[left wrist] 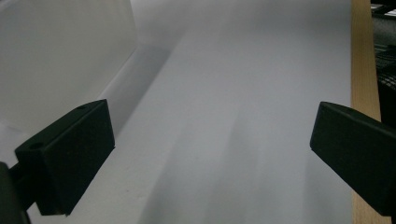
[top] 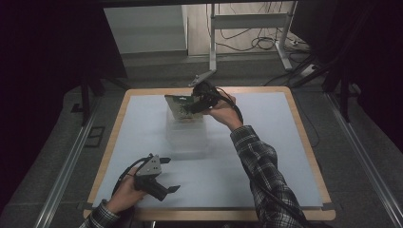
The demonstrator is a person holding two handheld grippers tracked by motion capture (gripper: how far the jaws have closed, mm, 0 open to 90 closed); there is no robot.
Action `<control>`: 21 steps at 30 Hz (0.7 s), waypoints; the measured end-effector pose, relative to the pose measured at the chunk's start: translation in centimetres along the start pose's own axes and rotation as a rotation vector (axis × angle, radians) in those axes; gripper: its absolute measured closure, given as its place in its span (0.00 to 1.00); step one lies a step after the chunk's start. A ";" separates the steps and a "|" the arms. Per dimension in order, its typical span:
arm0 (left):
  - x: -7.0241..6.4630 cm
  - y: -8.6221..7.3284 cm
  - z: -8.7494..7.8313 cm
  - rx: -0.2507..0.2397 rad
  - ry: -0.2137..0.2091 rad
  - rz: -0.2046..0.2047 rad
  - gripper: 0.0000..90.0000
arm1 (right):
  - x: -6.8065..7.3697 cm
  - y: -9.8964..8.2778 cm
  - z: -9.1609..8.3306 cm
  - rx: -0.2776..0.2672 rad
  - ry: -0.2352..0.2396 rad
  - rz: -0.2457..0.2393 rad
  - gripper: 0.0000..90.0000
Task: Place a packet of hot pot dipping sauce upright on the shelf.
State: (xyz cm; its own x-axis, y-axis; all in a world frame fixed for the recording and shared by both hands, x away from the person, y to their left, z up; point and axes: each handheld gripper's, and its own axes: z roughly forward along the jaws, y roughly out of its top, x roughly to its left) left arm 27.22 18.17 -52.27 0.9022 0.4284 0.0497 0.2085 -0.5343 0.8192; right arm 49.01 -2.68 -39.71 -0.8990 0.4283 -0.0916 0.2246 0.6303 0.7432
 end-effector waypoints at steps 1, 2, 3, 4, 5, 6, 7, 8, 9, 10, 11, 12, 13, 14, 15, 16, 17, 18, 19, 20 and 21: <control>0.0 0.0 0.0 0.000 0.000 -0.001 0.00 | 0.0 0.0 0.0 0.001 0.001 -0.003 0.38; 0.0 0.0 0.0 0.000 0.000 -0.001 0.00 | 0.0 0.0 0.0 0.001 0.001 -0.003 0.38; 0.0 0.0 0.0 0.000 0.000 -0.001 0.00 | 0.0 -0.1 -0.1 0.002 -0.002 -0.005 0.37; 0.0 0.0 0.0 0.001 0.000 -0.002 0.00 | 0.0 -0.1 -0.2 0.002 0.003 -0.002 0.35; 0.0 0.0 0.0 0.001 0.000 -0.002 0.00 | 0.0 -0.1 -0.2 0.002 0.003 -0.002 0.35; 0.0 0.0 0.1 0.003 0.000 0.000 0.00 | 0.0 -0.2 -0.3 0.000 0.004 0.003 0.33; 0.0 0.0 0.0 0.003 0.000 0.000 0.00 | 0.0 -0.2 -0.4 -0.002 0.008 0.003 0.32; 0.0 0.0 0.0 0.003 0.000 0.000 0.00 | 0.0 -0.2 -0.4 -0.002 0.008 0.003 0.32; 0.0 0.0 0.0 0.003 0.000 0.000 0.00 | 0.0 -0.2 -0.5 -0.002 0.009 0.005 0.31; 0.0 0.0 0.0 0.002 -0.001 -0.002 0.00 | 0.0 -0.3 -0.6 0.001 0.016 0.014 0.29; 0.0 0.0 0.0 0.002 -0.001 -0.002 0.00 | 0.0 -0.3 -0.6 0.001 0.016 0.014 0.29; 0.0 0.0 0.0 0.002 -0.001 -0.003 0.00 | -0.1 -0.3 -0.7 0.004 0.028 0.025 0.28; 0.0 -0.1 0.0 0.002 -0.001 -0.003 0.00 | -0.3 -0.4 -0.8 0.007 0.044 0.046 0.27; 0.0 -0.1 0.0 0.003 -0.003 -0.004 0.00 | -0.3 -0.4 -0.8 0.007 0.044 0.046 0.27; 0.0 -0.1 0.0 0.003 -0.005 -0.005 0.00 | -0.3 -0.5 -1.0 0.003 0.044 0.052 0.24; 0.0 -0.1 0.0 0.004 -0.005 -0.005 0.00 | -0.3 -0.7 -1.2 -0.003 0.056 0.062 0.22; 0.0 -0.1 0.0 0.005 -0.004 -0.005 0.00 | -0.3 -0.7 -1.2 -0.003 0.056 0.062 0.22; 0.1 -0.1 0.0 0.004 -0.005 -0.007 0.00 | -0.2 -0.8 -1.4 -0.006 0.051 0.059 0.20; 0.1 -0.1 0.0 0.004 -0.005 -0.007 0.00 | -0.2 -0.9 -1.4 -0.009 0.048 0.058 0.19; 0.1 -0.1 0.0 0.005 -0.004 -0.008 0.00 | -0.2 -1.0 -1.5 -0.010 0.047 0.058 0.18; 0.1 -0.1 0.0 0.005 -0.004 -0.008 0.00 | -0.2 -1.0 -1.5 -0.010 0.047 0.058 0.18</control>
State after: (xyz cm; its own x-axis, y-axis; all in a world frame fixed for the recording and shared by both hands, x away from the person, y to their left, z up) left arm 27.27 18.22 -52.37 0.9020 0.4299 0.0405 0.2179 -0.5342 0.8168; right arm 48.42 -4.42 -39.43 -0.9013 0.4328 -0.0173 0.2732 0.5991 0.7527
